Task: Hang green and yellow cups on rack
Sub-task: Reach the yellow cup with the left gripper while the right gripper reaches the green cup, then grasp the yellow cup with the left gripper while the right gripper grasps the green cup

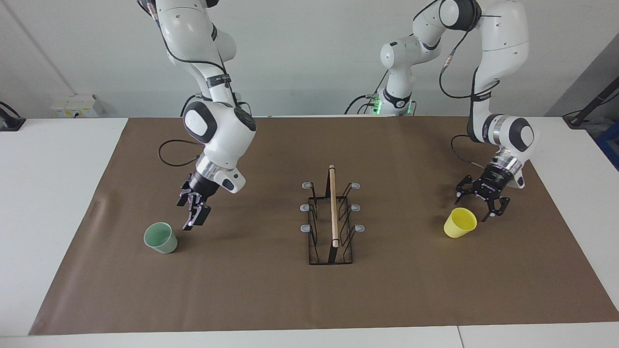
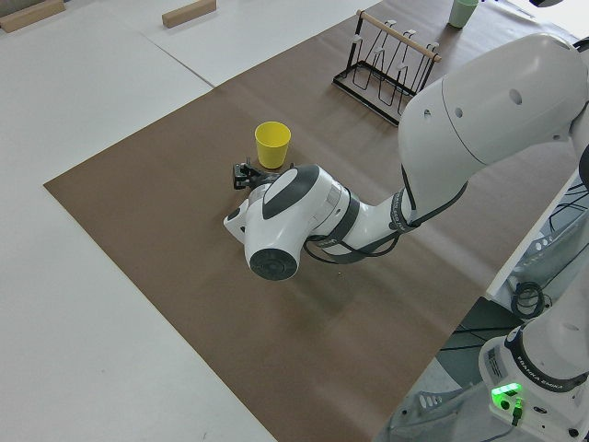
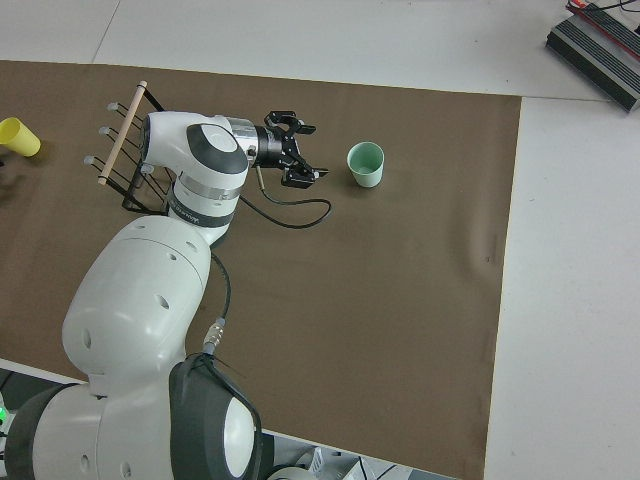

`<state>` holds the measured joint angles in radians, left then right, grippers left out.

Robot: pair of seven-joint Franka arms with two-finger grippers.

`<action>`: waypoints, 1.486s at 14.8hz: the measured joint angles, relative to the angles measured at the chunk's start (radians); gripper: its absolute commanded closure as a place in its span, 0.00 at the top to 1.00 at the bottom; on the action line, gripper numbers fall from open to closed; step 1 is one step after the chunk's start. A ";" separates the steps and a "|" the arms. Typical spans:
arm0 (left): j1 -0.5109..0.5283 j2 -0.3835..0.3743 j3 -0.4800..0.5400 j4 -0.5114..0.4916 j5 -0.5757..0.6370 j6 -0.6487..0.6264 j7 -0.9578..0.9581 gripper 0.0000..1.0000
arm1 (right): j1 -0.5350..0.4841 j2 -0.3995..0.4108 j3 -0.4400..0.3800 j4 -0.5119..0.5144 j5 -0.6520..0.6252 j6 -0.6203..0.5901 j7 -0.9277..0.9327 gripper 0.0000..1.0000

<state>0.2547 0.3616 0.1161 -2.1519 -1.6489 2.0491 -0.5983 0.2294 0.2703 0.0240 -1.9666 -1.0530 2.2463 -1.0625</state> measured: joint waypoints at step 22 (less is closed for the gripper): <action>0.000 0.044 -0.140 0.034 -0.153 0.182 0.044 1.00 | -0.128 0.121 -0.011 -0.111 -0.600 0.111 0.429 1.00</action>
<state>0.2550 0.4061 -0.0244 -2.1182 -1.8018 2.2309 -0.5544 0.1017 0.3911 0.0128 -2.0771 -1.6529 2.3571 -0.6332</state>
